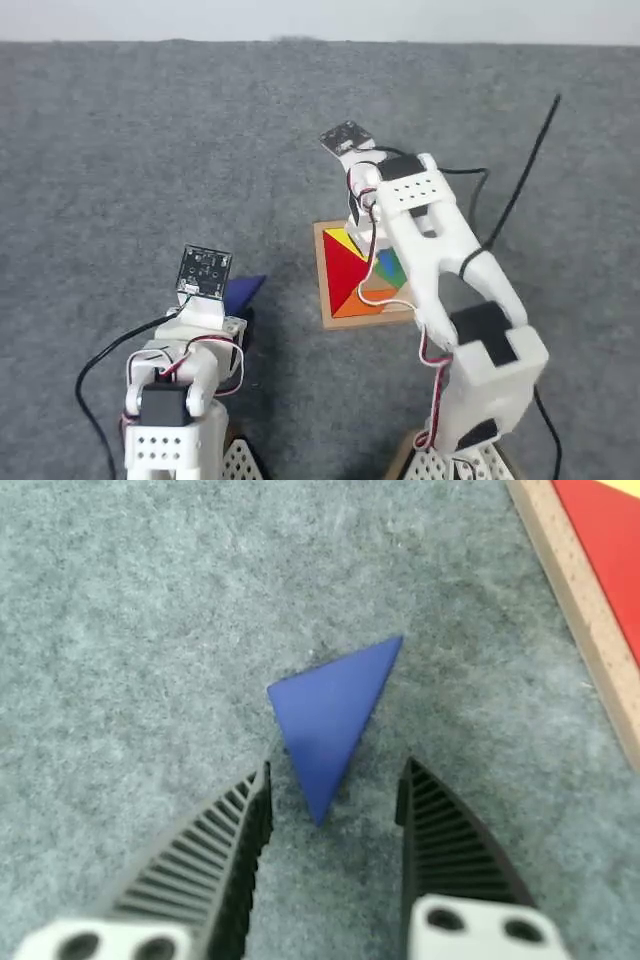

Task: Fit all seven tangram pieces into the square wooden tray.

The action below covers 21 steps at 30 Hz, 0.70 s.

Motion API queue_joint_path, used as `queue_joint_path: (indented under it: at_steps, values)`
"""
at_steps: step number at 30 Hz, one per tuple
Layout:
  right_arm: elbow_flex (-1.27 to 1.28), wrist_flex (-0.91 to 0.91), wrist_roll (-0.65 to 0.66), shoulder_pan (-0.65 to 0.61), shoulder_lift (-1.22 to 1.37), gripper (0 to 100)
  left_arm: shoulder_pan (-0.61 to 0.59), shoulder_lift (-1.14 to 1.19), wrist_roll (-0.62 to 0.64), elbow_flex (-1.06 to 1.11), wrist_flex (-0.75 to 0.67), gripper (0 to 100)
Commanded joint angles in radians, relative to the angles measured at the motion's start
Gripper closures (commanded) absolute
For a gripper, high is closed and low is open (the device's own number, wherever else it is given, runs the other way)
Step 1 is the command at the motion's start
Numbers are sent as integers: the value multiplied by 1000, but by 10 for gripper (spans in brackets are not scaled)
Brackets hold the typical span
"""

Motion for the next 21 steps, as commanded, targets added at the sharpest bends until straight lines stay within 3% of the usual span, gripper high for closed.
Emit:
queue_joint_path:
  at_steps: [1, 8, 13, 21]
  values:
    - [-94, -18, 9, 15, 36, 991, 5, -18, 11, -10, 2, 800]
    - [-124, -33, 132, 19, 77, 990, 5, -18, 11, -10, 2, 800]
    - [-124, -38, 313, 54, 81, 991, 5, -18, 11, -10, 2, 800]
    - [-124, -45, 358, 64, 81, 989, 5, -18, 11, -10, 2, 800]
